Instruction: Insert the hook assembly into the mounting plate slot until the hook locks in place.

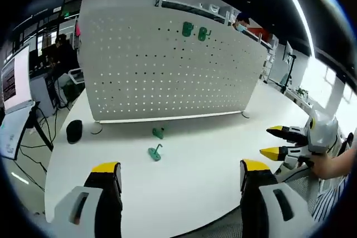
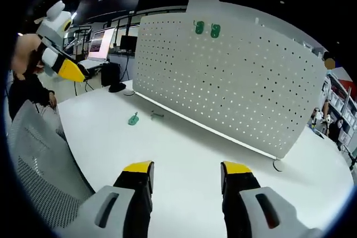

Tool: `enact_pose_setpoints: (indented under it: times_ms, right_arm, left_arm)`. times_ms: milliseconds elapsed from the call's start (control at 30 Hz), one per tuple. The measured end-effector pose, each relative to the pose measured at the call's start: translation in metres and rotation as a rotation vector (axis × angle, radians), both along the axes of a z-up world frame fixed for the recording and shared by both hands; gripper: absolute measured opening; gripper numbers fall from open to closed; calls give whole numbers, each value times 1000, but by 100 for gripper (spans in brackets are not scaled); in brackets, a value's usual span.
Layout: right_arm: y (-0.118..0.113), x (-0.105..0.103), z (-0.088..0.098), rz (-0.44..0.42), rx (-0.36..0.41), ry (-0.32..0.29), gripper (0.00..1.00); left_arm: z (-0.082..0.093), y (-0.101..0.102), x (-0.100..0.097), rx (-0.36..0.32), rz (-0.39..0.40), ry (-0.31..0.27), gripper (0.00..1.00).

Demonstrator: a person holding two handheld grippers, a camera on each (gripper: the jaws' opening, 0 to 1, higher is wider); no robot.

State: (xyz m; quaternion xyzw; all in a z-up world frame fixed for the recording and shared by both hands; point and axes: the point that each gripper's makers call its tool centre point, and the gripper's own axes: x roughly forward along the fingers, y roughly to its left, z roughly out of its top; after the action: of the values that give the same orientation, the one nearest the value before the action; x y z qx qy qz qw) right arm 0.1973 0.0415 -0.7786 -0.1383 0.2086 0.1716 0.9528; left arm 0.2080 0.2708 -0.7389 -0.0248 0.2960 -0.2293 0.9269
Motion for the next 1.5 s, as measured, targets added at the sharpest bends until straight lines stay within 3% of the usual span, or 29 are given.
enact_pose_setpoints:
  times_ms: [433,567,1000,1500]
  right_arm:
    - [35,-5,-11,160,0,75,40]
    - [54,2,-18,219,36,135,36]
    - [114,55,-31,380,13,172,31]
    - [154,135,-60,352,79,248,26]
  left_arm:
    - [-20,6,-9,-33,9,58,92]
    - [-28,12,-9,-25,24,79,92]
    - [-45,28,-7,-45,64,134,90]
    - [-56,40,10,-49,90,174,90]
